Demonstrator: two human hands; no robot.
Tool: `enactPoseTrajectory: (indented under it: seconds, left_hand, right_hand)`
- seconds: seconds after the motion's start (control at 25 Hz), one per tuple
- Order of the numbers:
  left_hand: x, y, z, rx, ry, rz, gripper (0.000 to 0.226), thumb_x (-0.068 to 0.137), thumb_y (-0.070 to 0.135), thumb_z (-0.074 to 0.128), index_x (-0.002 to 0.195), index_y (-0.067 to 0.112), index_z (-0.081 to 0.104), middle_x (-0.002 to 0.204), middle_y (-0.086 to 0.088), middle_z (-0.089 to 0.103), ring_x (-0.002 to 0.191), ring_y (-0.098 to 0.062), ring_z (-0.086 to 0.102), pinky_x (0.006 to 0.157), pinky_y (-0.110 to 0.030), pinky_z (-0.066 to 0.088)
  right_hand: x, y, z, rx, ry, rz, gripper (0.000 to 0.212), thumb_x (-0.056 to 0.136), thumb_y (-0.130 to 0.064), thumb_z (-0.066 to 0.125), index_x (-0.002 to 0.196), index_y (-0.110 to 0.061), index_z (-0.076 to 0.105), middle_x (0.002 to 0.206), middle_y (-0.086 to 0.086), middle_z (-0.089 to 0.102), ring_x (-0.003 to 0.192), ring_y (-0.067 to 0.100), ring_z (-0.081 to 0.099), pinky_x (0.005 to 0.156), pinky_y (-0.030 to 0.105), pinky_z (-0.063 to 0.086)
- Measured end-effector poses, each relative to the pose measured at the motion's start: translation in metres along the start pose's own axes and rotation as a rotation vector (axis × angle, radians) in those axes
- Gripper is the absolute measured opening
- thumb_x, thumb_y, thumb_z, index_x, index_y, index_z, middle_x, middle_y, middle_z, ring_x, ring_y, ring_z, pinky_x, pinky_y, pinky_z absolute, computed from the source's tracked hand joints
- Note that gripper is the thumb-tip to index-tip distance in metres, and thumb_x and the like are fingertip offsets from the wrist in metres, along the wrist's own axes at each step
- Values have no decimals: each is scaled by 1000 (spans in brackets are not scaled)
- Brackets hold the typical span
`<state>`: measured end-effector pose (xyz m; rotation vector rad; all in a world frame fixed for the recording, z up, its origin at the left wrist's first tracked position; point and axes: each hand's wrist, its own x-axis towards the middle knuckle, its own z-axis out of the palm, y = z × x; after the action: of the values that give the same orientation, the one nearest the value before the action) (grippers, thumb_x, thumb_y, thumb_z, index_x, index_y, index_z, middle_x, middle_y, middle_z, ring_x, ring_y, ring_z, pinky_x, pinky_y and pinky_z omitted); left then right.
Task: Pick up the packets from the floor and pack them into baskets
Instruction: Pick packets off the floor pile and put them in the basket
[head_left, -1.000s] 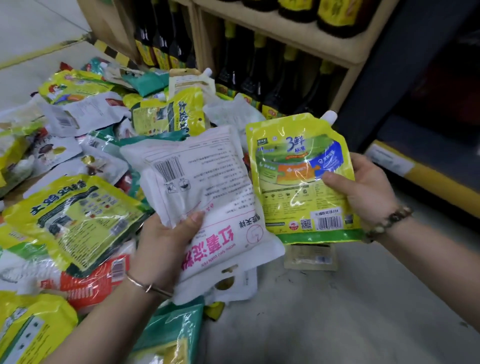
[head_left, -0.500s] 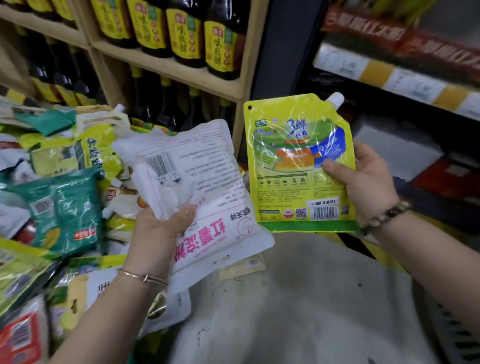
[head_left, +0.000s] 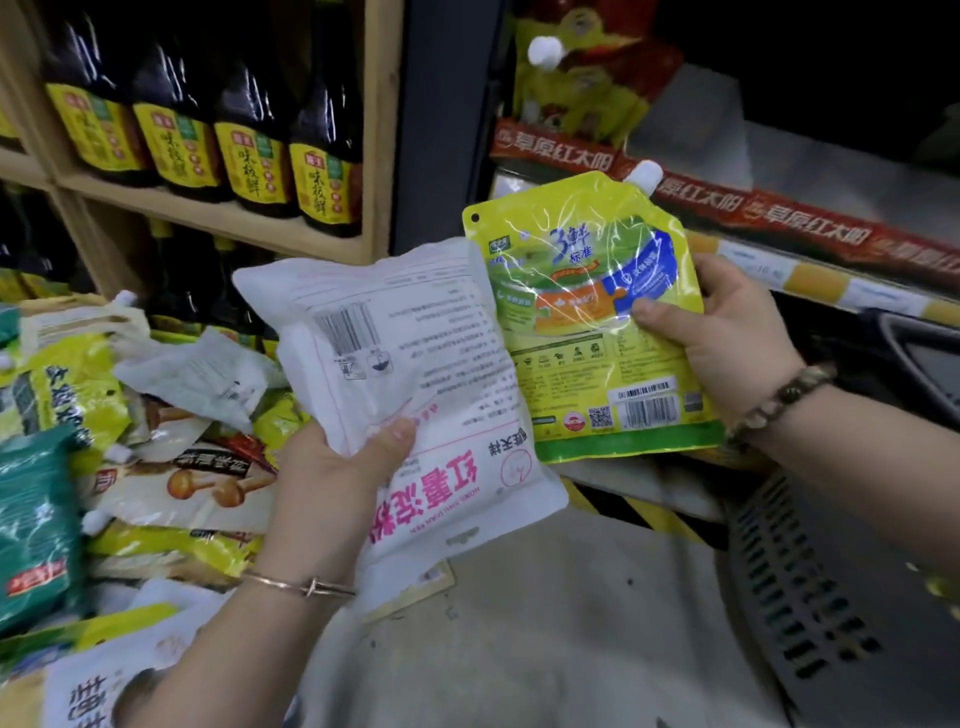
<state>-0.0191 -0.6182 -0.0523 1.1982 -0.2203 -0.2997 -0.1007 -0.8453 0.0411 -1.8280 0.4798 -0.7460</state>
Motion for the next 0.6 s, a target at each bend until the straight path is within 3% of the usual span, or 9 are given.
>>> enactPoseTrajectory:
  seconds: [0.24, 0.36, 0.44, 0.6]
  left_hand:
    - [-12, 11, 52, -108, -48, -76, 17, 78, -3, 64, 85, 13, 68, 82, -8, 74, 69, -24, 71, 63, -39, 59]
    - [-19, 18, 88, -227, -130, -96, 12, 69, 9, 65, 79, 12, 71, 80, -7, 74, 69, -23, 71, 60, -39, 59]
    - [-24, 23, 113, -285, -185, -106, 19, 66, 16, 63, 84, 13, 69, 78, -6, 74, 70, -22, 72, 58, -38, 59]
    - [-38, 28, 171, -283, -284, -146, 21, 72, 17, 65, 92, 13, 68, 79, -6, 74, 70, -23, 72, 53, -35, 56]
  right_hand:
    - [-9, -10, -56, -51, 55, -8, 28, 82, -5, 68, 93, -29, 57, 91, 0, 72, 82, 19, 71, 74, 41, 58]
    - [-13, -20, -94, -47, 106, 5, 26, 83, -7, 67, 94, -27, 57, 87, -3, 73, 76, 18, 72, 67, 38, 58]
    - [-16, -27, -121, -44, 145, 9, 24, 82, -6, 67, 93, -25, 58, 80, -6, 73, 71, 16, 72, 60, 34, 59]
    - [-23, -34, -186, -43, 262, 23, 19, 82, -6, 67, 93, -21, 60, 84, 1, 72, 71, 20, 71, 64, 38, 58]
